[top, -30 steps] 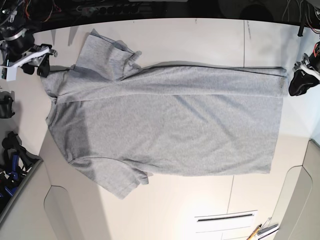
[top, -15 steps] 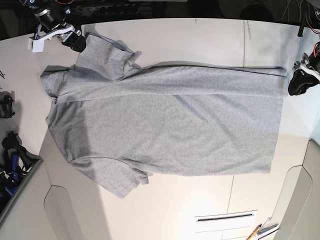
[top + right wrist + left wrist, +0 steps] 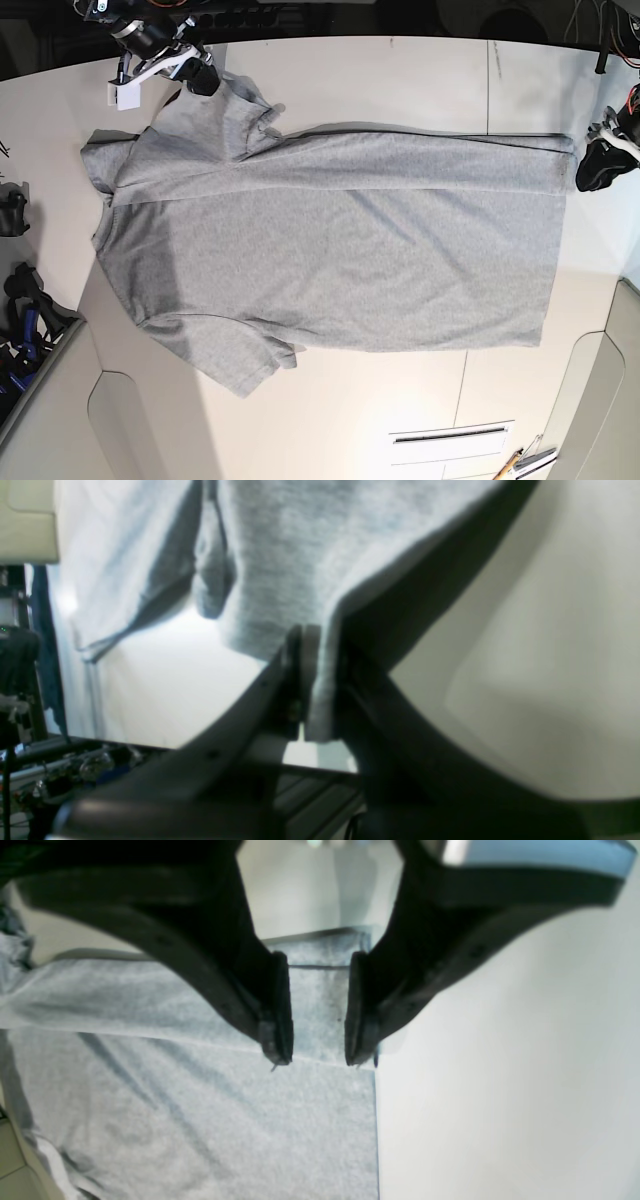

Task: Fold the T-shirt properly
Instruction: 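Grasp the shirt side with the right gripper and flip it over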

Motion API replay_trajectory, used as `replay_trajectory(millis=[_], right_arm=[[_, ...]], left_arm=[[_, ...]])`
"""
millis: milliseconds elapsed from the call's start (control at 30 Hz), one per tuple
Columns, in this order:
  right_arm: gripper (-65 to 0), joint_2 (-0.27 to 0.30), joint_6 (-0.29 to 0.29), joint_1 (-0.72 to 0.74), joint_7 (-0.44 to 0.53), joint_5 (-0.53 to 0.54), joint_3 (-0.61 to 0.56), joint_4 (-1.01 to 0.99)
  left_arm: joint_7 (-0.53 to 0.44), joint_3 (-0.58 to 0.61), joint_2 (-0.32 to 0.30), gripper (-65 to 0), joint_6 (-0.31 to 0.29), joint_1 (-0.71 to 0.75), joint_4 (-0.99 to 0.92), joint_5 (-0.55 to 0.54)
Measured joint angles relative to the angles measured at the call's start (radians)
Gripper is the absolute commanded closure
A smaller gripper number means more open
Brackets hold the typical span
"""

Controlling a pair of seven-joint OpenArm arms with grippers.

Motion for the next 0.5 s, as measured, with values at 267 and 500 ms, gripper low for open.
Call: replay_trajectory(millis=[267,500], right_arm=[[0.0,0.000,0.041,0.155,-0.007,0.028,-0.010,0.003],[0.0,0.001,0.047,0.349,0.011,-0.079,-0.130,0.003]], left_arm=[[0.000,0.000,0.000,-21.4,0.000,0.000,0.000,-0.001],[0.008,0.000,0.000,-21.4,0.000,0.000,0.000,-0.001]])
